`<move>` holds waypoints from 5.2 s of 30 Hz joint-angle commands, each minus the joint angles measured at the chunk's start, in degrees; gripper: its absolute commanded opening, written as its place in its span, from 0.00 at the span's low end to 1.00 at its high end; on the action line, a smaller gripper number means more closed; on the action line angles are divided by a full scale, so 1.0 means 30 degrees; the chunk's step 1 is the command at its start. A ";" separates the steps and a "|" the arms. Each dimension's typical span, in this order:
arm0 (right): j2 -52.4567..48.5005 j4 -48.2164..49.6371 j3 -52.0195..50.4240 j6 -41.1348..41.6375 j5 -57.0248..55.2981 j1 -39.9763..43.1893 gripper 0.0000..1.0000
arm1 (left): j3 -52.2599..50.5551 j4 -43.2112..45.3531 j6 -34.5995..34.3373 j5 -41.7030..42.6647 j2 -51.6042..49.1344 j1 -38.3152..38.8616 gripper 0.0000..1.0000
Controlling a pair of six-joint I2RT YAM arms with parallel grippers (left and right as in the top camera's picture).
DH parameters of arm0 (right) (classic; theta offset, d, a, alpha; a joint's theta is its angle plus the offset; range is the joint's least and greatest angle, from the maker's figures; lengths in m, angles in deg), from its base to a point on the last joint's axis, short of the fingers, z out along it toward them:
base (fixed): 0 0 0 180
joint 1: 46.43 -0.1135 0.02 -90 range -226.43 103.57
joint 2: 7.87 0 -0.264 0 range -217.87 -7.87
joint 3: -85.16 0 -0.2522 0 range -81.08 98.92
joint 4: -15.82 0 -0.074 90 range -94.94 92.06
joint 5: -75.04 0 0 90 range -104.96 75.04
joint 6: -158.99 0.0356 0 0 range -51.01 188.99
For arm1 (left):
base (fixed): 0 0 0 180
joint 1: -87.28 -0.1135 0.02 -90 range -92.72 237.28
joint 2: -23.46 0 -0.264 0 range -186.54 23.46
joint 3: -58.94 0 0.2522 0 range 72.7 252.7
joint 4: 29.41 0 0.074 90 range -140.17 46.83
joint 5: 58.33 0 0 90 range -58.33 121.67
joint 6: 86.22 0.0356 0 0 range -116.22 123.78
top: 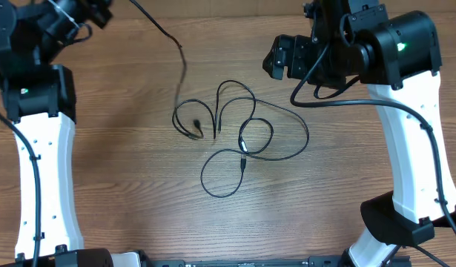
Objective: Untangle cables
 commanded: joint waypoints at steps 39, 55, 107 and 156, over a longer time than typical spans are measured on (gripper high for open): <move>0.0306 0.2266 -0.9763 -0.1005 0.0007 -0.0080 0.95 | 0.0503 -1.9176 2.5638 -1.9482 -0.6601 -0.0517 0.22; 0.0306 0.2273 -0.9763 -0.1144 0.0007 -0.0197 0.98 | 0.0452 -2.4735 2.5609 -1.5103 -0.6870 -0.0488 1.00; 0.0306 0.1428 -0.9763 -0.1559 0.0007 -0.0495 1.00 | 0.0874 -1.3107 2.0895 -1.2313 -1.4477 -0.8247 0.31; 0.0306 0.0845 -0.9763 -0.1647 -0.0007 -0.0495 1.00 | 0.4532 -1.7573 2.8552 -0.9850 -1.2407 -0.8225 0.64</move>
